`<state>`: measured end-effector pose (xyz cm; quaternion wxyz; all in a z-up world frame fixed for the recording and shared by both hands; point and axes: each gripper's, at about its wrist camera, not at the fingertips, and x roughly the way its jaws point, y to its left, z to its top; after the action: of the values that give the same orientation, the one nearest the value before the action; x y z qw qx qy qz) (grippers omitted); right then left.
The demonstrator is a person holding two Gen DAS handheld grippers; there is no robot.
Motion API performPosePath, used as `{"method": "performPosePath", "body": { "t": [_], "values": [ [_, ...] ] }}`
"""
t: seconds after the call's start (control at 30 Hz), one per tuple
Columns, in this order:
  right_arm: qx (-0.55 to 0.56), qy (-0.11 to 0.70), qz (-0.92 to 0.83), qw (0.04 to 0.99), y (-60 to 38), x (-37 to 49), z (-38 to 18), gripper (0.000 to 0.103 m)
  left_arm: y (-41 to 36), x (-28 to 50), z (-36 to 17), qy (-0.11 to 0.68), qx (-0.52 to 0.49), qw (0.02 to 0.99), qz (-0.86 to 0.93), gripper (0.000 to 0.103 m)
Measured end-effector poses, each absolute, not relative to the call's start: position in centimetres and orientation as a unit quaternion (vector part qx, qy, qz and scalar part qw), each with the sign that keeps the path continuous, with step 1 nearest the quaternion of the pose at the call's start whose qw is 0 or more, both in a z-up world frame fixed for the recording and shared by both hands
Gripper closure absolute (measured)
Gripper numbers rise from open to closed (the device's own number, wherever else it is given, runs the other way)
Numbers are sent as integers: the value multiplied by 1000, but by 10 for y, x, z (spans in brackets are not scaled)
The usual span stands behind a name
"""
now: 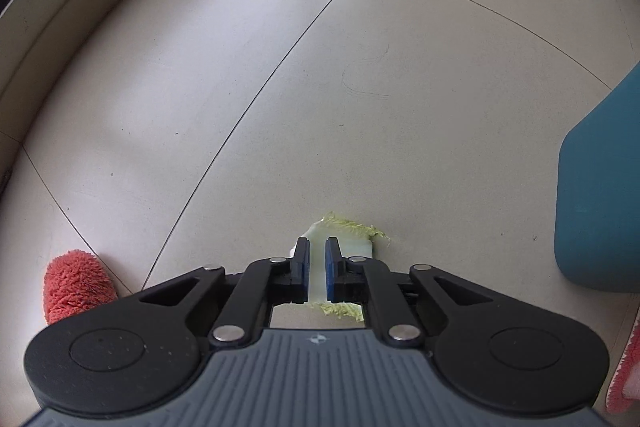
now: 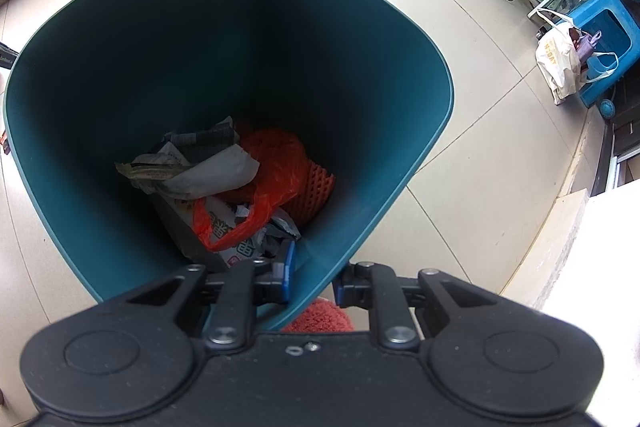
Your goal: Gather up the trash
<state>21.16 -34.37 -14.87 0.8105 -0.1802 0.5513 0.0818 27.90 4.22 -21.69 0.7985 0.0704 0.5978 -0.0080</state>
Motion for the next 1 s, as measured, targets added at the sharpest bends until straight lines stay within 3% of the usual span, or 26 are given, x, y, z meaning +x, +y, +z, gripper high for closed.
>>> {"method": "performPosePath", "body": {
  "t": [0.23,0.47,1.0],
  "values": [
    [-182,553,81,809,-344,212,-149,85,79,296,-255,630,18,777,7,90],
    [-188,555,78,807,-340,213,-152,85,98,294,-257,619,-87,780,-32,90],
    [-188,553,76,809,-340,212,-153,85,81,299,-257,637,-61,767,-39,90]
  ]
}}
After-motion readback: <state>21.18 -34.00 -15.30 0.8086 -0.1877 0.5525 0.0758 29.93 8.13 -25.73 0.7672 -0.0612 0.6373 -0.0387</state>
